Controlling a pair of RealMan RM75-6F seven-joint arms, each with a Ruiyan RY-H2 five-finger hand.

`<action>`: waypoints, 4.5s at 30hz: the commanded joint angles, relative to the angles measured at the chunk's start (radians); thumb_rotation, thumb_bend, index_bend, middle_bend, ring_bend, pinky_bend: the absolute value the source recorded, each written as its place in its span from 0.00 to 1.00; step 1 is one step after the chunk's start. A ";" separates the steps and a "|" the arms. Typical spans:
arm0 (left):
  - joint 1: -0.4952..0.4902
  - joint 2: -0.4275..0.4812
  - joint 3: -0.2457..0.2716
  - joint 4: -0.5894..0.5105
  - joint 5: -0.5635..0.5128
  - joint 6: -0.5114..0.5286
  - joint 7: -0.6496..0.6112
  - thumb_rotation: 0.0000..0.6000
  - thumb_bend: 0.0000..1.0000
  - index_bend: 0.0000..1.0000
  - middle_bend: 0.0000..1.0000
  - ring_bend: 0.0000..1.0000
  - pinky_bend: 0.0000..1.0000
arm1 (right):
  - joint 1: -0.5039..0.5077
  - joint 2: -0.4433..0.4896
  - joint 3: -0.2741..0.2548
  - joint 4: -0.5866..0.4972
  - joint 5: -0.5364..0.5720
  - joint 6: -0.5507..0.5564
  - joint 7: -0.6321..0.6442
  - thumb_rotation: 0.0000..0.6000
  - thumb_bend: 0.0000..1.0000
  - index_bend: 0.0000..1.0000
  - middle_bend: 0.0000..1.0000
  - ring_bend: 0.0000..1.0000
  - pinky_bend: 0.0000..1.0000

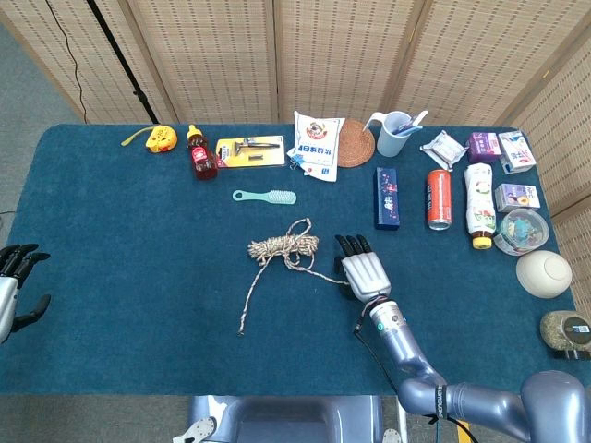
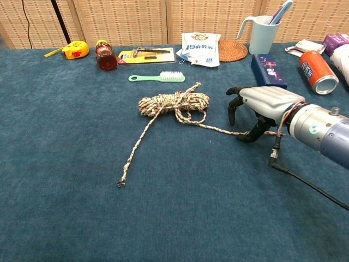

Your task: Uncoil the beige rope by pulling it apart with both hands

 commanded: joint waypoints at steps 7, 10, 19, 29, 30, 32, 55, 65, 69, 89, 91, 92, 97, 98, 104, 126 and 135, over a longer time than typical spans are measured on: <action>-0.002 0.000 -0.001 -0.006 -0.001 -0.001 0.007 1.00 0.29 0.25 0.19 0.13 0.00 | -0.006 -0.007 0.005 0.025 -0.009 -0.009 0.024 1.00 0.37 0.49 0.09 0.00 0.00; -0.002 0.000 -0.001 -0.007 -0.001 -0.001 0.008 1.00 0.29 0.25 0.19 0.13 0.00 | -0.009 -0.008 0.005 0.029 -0.014 -0.009 0.027 1.00 0.38 0.49 0.09 0.00 0.00; -0.001 0.000 0.001 -0.008 0.000 -0.001 0.011 1.00 0.29 0.25 0.19 0.13 0.00 | -0.014 -0.012 0.005 0.035 -0.019 -0.015 0.031 1.00 0.38 0.51 0.11 0.00 0.00; 0.000 0.001 0.001 -0.008 -0.001 0.000 0.010 1.00 0.29 0.25 0.19 0.13 0.00 | -0.019 -0.019 0.008 0.054 -0.017 -0.026 0.039 1.00 0.40 0.53 0.13 0.00 0.00; 0.000 0.001 0.002 -0.008 -0.001 -0.001 0.010 1.00 0.29 0.25 0.19 0.13 0.00 | -0.019 -0.020 0.008 0.054 -0.017 -0.026 0.039 1.00 0.40 0.53 0.13 0.00 0.00; 0.000 0.001 0.002 -0.008 -0.001 -0.001 0.010 1.00 0.29 0.25 0.19 0.13 0.00 | -0.020 -0.020 0.007 0.055 -0.018 -0.027 0.039 1.00 0.40 0.53 0.13 0.00 0.00; -0.001 -0.003 0.002 -0.007 0.000 -0.001 0.013 1.00 0.29 0.25 0.19 0.13 0.00 | -0.023 -0.021 0.012 0.058 -0.024 -0.039 0.038 1.00 0.42 0.58 0.20 0.00 0.00; -0.005 -0.007 0.000 -0.007 0.005 -0.002 0.015 1.00 0.29 0.25 0.19 0.13 0.00 | -0.026 -0.007 0.015 0.035 -0.038 -0.024 0.035 1.00 0.44 0.61 0.22 0.01 0.00; -0.009 -0.009 0.000 -0.006 0.008 -0.006 0.016 1.00 0.29 0.25 0.19 0.13 0.00 | -0.029 0.002 0.015 0.019 -0.044 -0.016 0.034 1.00 0.44 0.61 0.22 0.02 0.00; -0.190 -0.032 0.023 0.110 0.261 -0.149 -0.100 1.00 0.29 0.43 0.28 0.25 0.00 | -0.066 0.091 0.007 -0.105 -0.084 0.043 0.040 1.00 0.46 0.64 0.26 0.05 0.00; -0.215 -0.038 0.028 0.124 0.291 -0.170 -0.110 1.00 0.29 0.44 0.28 0.24 0.00 | -0.069 0.097 0.007 -0.114 -0.085 0.047 0.040 1.00 0.46 0.65 0.26 0.05 0.00; -0.226 -0.040 0.030 0.129 0.303 -0.178 -0.114 1.00 0.29 0.44 0.28 0.22 0.00 | -0.070 0.100 0.007 -0.117 -0.085 0.049 0.039 1.00 0.46 0.65 0.27 0.05 0.00; -0.335 -0.079 0.048 0.176 0.420 -0.256 -0.149 1.00 0.30 0.44 0.25 0.14 0.00 | -0.082 0.118 0.004 -0.142 -0.089 0.064 0.040 1.00 0.47 0.65 0.27 0.05 0.00; -0.359 -0.091 0.053 0.191 0.441 -0.271 -0.166 1.00 0.30 0.44 0.24 0.13 0.00 | -0.084 0.121 0.003 -0.146 -0.090 0.066 0.040 1.00 0.47 0.65 0.27 0.05 0.00; -0.456 -0.159 0.083 0.263 0.546 -0.312 -0.187 1.00 0.30 0.46 0.17 0.04 0.00 | -0.092 0.127 -0.002 -0.155 -0.088 0.070 0.041 1.00 0.47 0.65 0.27 0.05 0.00; -0.652 -0.409 0.159 0.481 0.640 -0.345 -0.250 1.00 0.30 0.54 0.16 0.00 0.00 | -0.105 0.117 -0.002 -0.112 -0.072 0.053 0.075 1.00 0.47 0.65 0.27 0.06 0.00; -0.693 -0.460 0.171 0.549 0.627 -0.353 -0.250 1.00 0.30 0.54 0.16 0.00 0.00 | -0.107 0.114 0.000 -0.095 -0.074 0.047 0.089 1.00 0.47 0.65 0.27 0.06 0.00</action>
